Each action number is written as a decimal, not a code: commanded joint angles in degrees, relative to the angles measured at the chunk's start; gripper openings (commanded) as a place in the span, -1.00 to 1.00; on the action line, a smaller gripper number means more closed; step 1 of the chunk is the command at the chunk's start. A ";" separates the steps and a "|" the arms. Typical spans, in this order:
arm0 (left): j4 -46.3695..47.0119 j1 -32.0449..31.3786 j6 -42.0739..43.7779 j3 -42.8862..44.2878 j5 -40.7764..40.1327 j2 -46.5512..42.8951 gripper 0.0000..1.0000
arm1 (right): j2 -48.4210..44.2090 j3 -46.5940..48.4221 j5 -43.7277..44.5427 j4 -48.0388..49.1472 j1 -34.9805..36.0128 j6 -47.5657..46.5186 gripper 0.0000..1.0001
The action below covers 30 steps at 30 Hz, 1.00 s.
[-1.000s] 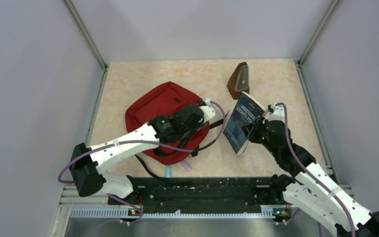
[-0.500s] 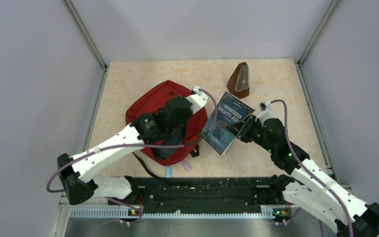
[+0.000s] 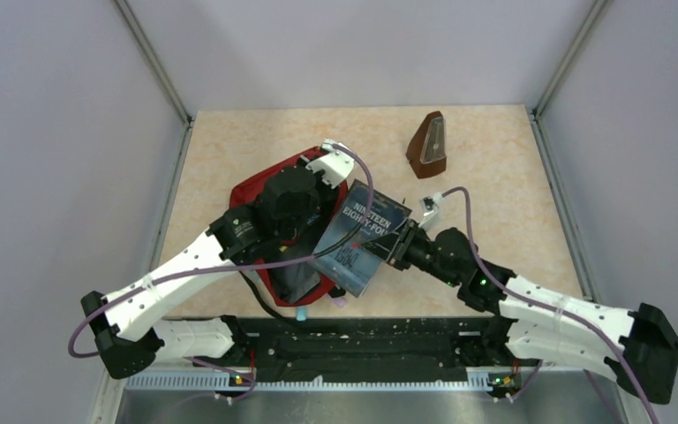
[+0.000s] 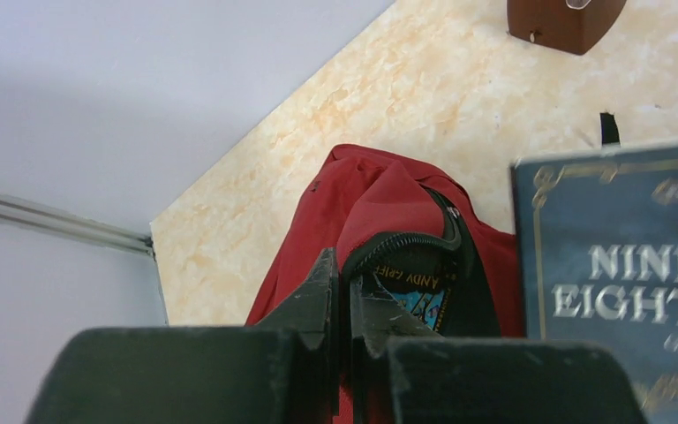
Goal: Pack the student bag
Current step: Place the book in the student bag.
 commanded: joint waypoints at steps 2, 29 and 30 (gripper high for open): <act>12.07 -0.14 1.11 -1.66 -0.31 -3.58 -1.00 | 8.18 5.37 2.05 14.18 6.16 1.17 -1.00; 16.49 0.14 -3.37 -10.60 8.07 -7.68 -1.00 | 31.97 17.91 15.21 24.40 3.25 -1.68 -1.00; 16.55 0.14 -3.61 -10.73 8.58 -7.68 -1.00 | 33.07 18.28 16.03 25.65 3.21 -1.86 -1.00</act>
